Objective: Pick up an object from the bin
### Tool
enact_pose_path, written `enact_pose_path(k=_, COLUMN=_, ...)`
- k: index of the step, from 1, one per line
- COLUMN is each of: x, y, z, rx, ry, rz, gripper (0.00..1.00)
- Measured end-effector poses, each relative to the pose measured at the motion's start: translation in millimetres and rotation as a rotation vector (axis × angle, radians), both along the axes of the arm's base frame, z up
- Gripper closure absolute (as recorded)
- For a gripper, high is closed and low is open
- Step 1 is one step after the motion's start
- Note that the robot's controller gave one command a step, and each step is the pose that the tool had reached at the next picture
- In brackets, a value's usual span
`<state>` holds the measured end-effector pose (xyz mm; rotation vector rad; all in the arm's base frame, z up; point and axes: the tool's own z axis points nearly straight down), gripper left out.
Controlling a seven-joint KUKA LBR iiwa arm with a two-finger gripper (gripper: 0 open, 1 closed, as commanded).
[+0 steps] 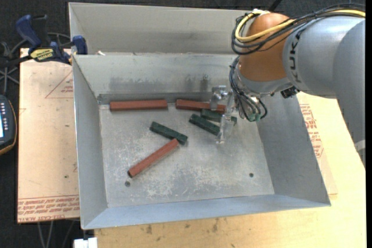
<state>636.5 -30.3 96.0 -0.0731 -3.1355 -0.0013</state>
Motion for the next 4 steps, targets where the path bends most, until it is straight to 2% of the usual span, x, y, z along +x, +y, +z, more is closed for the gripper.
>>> enact_pose_path(k=1, x=-12.6, y=23, z=-27, rx=0.000, ry=-0.007, rz=0.023, gripper=0.00)
enact_pose_path(k=2, x=-9.2, y=21, z=-21, rx=-0.001, ry=-0.015, rz=0.021, gripper=1.00)
enact_pose_path(k=3, x=-41.3, y=34, z=9, rx=0.001, ry=-0.007, rz=0.045, gripper=1.00)
enact_pose_path(k=4, x=-24.9, y=32, z=131, rx=0.000, ry=-0.018, rz=-0.043, gripper=1.00)
